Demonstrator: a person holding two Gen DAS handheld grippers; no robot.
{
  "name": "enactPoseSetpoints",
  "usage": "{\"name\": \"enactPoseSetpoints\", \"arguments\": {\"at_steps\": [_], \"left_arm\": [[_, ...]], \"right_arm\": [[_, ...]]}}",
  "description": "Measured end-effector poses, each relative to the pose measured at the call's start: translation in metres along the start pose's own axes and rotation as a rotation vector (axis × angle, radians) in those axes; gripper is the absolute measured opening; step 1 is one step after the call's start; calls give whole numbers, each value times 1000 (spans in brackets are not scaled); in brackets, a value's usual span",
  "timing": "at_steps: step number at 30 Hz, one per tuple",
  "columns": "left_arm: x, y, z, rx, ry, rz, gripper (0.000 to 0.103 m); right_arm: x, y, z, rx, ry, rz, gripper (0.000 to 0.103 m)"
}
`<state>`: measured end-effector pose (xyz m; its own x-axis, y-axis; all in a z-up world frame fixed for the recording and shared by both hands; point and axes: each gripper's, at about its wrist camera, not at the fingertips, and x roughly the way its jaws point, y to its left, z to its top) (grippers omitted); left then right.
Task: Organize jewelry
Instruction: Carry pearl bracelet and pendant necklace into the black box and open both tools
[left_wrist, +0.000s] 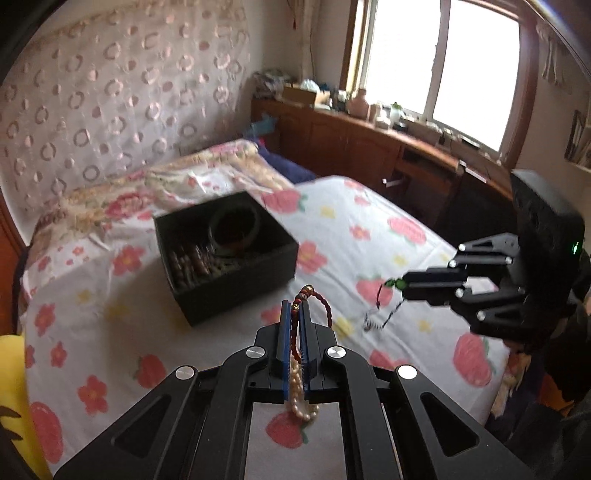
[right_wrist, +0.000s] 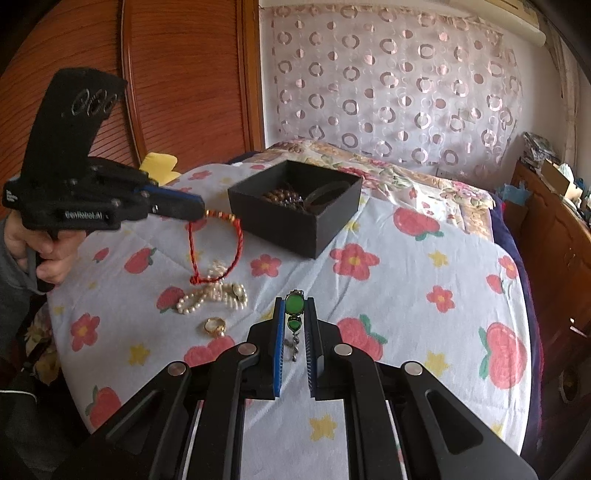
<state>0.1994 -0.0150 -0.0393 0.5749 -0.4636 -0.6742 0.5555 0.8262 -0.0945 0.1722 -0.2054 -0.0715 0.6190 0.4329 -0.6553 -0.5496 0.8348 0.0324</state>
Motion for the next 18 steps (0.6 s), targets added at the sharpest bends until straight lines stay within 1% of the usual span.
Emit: {"name": "enactPoseSetpoints", "arguments": {"at_steps": [8,13,18], "left_arm": [[-16,11,29,-32,-100,48,3],[-16,19,47,-40,-133,83,3],[-1,39,56,-68,-136,123,3]], "right_arm": [[-10,0,34,-36,-70,-5,11],[-15,-3,63,-62,-127,-10,11],[-10,-10,93,-83,-173,-11,12]]}}
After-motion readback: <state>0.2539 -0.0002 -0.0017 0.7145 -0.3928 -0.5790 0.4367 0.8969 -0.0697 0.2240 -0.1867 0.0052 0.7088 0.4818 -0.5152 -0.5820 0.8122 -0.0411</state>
